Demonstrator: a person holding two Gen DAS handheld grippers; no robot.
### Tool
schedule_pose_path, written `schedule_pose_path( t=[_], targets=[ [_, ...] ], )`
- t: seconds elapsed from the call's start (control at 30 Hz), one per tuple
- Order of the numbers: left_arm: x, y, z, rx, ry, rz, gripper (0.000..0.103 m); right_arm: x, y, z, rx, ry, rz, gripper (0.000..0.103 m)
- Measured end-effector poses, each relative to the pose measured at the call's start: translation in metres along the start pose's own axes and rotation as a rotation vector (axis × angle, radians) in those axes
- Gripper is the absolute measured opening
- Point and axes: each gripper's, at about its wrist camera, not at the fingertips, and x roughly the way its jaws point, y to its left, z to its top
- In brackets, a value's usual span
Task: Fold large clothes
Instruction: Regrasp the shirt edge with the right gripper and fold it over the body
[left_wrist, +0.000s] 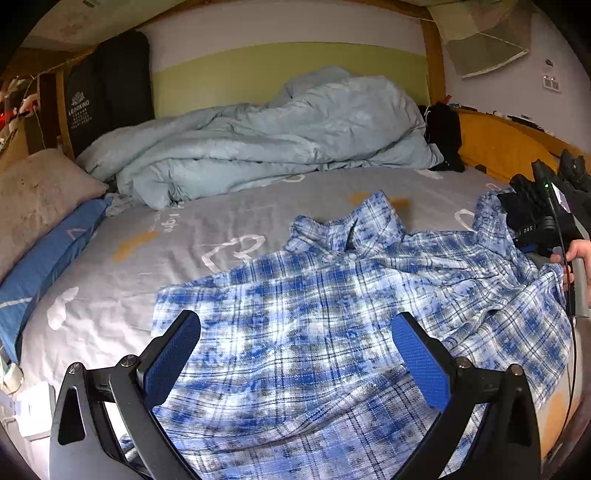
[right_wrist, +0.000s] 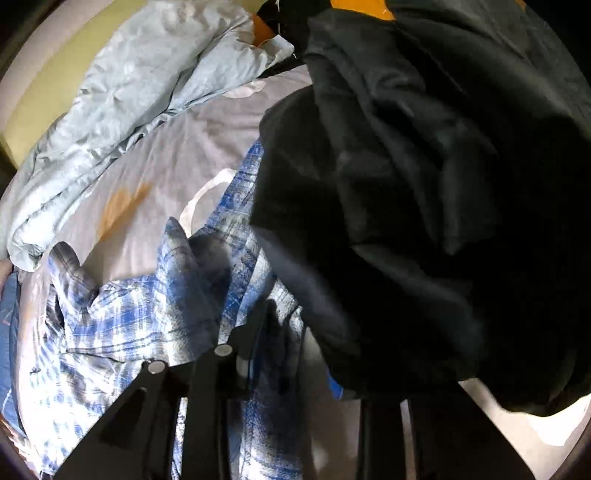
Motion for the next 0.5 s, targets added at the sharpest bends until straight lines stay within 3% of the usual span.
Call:
schedule_pose_path(
  t=[0.03, 0.1, 0.2, 0.3, 0.5],
  targets=[
    [0.002, -0.001, 0.000, -0.001, 0.004, 0.000, 0.103, 0.000, -0.001, 0.000, 0.007, 0.000, 0.026, 0.005],
    [0.004, -0.003, 0.000, 0.006, 0.009, 0.002, 0.103, -0.005, -0.005, 0.001, 0.023, -0.017, 0.086, 0.003],
    [0.001, -0.005, -0.002, 0.013, -0.001, 0.000, 0.103, -0.024, 0.001, 0.001, -0.017, -0.103, 0.061, 0.003],
    [-0.005, -0.006, -0.003, 0.018, -0.017, 0.007, 0.103, -0.042, 0.007, -0.003, -0.054, -0.172, 0.097, 0.003],
    [-0.016, -0.008, -0.002, 0.025, -0.049, -0.008, 0.103, -0.081, 0.035, -0.015, -0.207, -0.300, 0.197, 0.003]
  ],
)
